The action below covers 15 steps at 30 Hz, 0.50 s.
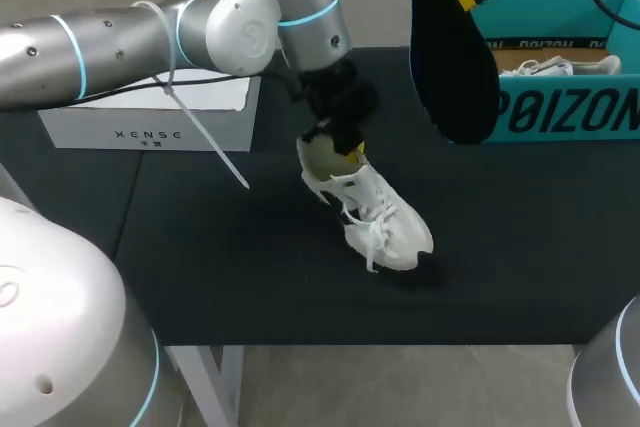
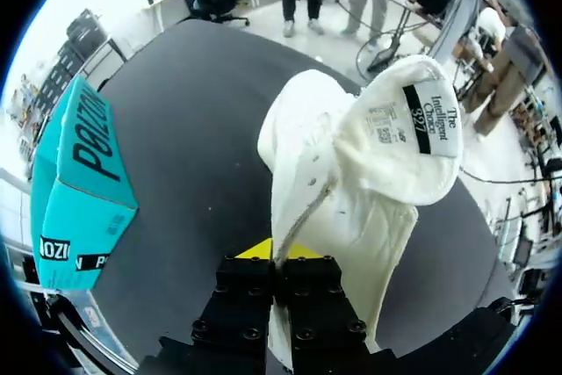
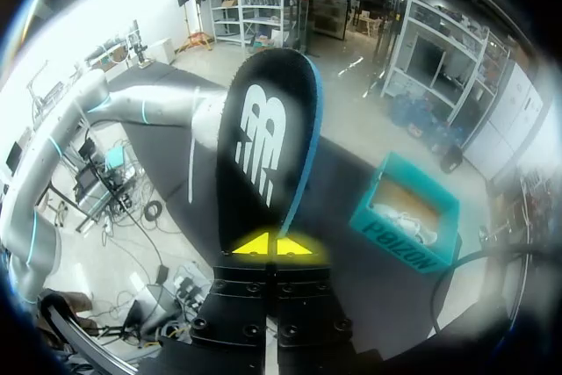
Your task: Take the shoe out of the shoebox, open the shoe tongue, remove and reinsert the insole, then place the shoe into the shoebox
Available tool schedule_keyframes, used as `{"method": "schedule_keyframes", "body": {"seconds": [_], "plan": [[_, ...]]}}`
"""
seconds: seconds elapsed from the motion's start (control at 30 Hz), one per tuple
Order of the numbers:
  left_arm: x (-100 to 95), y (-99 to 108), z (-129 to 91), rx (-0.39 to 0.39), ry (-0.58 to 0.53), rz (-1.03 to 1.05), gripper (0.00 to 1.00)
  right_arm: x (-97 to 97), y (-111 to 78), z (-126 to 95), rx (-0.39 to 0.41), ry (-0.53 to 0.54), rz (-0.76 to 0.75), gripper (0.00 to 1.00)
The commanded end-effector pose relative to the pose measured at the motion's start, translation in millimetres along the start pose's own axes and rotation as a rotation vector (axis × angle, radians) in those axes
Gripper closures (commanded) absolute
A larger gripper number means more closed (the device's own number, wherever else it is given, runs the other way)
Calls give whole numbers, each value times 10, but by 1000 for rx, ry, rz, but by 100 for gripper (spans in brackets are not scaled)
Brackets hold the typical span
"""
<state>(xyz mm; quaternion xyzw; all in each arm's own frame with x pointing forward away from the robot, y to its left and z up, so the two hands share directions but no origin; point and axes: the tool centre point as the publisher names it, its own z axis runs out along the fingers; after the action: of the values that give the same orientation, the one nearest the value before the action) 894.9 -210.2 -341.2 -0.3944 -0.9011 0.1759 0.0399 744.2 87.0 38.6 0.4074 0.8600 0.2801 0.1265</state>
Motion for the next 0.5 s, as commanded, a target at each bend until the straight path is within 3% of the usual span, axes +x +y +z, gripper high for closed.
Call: {"method": "schedule_keyframes", "body": {"seconds": [0.03,0.07,0.17,0.37,0.5], "plan": [[-29,56,-179,47,107,173,100,-3,23,12,5,0,1,100],[-13,43,-208,78,120,204,100,-3,23,12,5,0,1,100],[25,-13,-286,77,159,326,100,-3,23,12,5,0,1,100],[54,-119,-308,-18,231,467,100,-3,23,12,5,0,1,100],[81,-202,-184,-80,252,517,100,-3,23,12,5,0,1,100]]}}
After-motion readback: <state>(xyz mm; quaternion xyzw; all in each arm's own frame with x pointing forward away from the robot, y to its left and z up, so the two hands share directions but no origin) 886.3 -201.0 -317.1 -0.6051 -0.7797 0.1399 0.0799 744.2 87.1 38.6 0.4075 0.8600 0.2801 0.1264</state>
